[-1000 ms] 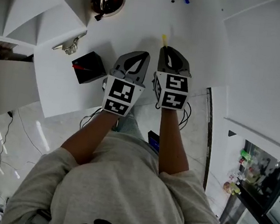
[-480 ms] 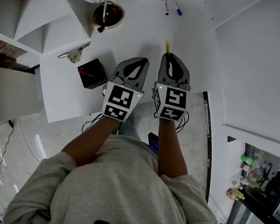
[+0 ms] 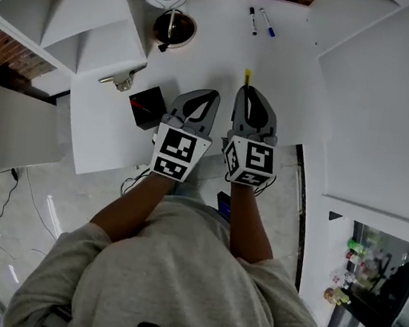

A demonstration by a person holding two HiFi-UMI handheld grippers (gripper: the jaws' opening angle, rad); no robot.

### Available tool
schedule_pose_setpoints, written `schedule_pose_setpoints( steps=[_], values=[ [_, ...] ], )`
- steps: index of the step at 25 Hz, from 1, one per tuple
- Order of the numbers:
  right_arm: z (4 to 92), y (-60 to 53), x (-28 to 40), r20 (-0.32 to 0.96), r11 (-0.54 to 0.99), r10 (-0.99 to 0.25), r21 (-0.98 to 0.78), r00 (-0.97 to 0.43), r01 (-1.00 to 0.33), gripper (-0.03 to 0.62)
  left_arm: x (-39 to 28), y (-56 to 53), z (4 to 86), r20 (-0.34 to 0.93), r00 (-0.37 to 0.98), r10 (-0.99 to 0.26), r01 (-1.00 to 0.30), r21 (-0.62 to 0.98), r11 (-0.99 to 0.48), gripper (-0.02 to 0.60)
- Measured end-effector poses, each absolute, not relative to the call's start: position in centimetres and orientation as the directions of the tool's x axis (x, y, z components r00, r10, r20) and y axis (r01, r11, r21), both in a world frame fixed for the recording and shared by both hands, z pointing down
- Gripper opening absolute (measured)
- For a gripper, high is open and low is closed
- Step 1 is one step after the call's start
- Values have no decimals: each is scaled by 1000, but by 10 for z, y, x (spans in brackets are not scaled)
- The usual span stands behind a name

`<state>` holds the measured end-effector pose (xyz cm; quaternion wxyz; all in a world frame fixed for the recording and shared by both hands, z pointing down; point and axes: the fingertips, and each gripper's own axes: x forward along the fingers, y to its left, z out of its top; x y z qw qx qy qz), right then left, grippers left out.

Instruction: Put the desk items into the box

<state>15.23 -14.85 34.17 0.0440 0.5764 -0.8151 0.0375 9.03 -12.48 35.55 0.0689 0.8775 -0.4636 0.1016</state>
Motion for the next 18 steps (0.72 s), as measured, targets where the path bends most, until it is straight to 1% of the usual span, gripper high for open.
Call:
schedule_pose_setpoints(
  steps=[12,18],
  values=[
    [340,-141,62,90,503,-860,-14,-502,-864,58,14,-114,359,254,418,-872,-905,30,-425,6],
    [340,-135,28,82,567,-820,-13,-566,-824,58,-17,-106,361,257,358,-897,-931,28,-364,6]
  ],
)
